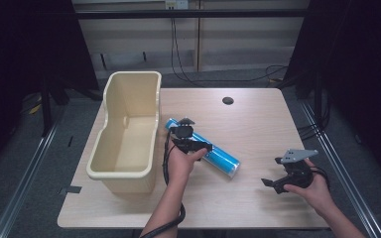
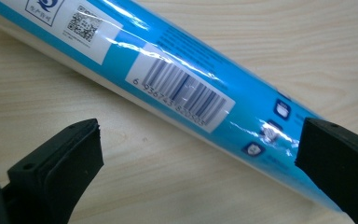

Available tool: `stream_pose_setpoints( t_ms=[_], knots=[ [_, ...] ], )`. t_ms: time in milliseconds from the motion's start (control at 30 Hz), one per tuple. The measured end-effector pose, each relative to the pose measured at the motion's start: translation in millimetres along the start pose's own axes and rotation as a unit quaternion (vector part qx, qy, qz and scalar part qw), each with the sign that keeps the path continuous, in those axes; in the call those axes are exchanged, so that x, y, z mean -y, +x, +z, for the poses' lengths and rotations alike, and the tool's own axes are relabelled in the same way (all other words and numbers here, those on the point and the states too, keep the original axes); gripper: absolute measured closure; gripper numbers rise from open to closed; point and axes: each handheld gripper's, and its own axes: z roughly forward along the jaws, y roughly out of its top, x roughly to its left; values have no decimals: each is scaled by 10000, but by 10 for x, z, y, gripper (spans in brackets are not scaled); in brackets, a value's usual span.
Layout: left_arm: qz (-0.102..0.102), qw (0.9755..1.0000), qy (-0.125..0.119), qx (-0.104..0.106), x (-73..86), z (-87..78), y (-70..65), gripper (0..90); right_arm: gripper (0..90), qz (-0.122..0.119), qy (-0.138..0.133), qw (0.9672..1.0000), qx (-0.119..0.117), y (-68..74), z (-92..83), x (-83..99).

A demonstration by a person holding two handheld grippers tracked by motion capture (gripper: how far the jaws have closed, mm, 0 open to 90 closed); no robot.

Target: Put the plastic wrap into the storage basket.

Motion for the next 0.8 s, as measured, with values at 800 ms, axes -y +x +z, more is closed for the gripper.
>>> stream_pose_setpoints(
  t_ms=[800],
  knots=[
    [-843, 9952, 178, -459, -210, 334, -86, 0, 32, 138, -60, 9998, 93, -22, -2, -14]
  ],
)
